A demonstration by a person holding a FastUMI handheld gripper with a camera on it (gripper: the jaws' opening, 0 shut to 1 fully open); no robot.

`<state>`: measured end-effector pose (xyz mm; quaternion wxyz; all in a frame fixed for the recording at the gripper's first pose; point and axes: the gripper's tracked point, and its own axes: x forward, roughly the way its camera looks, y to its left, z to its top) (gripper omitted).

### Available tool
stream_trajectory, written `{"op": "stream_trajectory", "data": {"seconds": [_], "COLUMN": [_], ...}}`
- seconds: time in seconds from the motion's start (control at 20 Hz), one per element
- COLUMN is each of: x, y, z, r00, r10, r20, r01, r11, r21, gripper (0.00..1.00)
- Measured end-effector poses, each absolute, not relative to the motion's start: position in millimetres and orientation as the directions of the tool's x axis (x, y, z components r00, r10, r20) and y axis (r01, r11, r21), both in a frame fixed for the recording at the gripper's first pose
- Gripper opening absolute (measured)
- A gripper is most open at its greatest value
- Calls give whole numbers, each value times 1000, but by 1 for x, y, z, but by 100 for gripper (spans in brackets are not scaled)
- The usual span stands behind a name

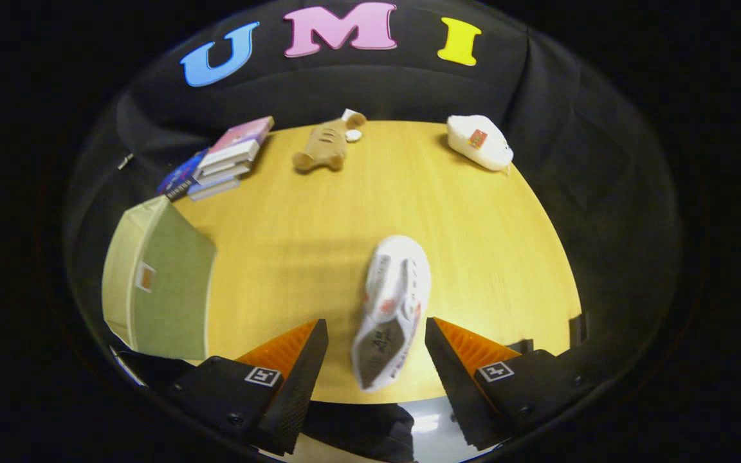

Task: Open the storage box then place both shoes into the box .Put the left shoe in first, then the right shoe, with the right side of both shoes facing outward in a uniform manner.

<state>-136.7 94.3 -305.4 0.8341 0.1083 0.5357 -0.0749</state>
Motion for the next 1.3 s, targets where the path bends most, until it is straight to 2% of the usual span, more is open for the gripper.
{"op": "stream_trajectory", "data": {"seconds": [0.25,0.55,0.65,0.8,0.9,1.05,1.3], "x": [-151,-113,-101,-101,-99,-97,-83], "y": [64,56,55,51,55,63,77], "z": [-358,-386,-392,-409,-400,-388,-339], "r00": [357,394,405,356,366,392,463], "r10": [-89,-127,-129,-141,-93,-8,25], "r20": [-930,-910,-905,-924,-926,-920,-886], "r01": [198,176,182,235,273,349,388], "r11": [980,982,982,970,962,926,893], "r21": [-18,-61,-58,-58,12,141,229], "gripper": [91,85,75,26,8,5,5]}}
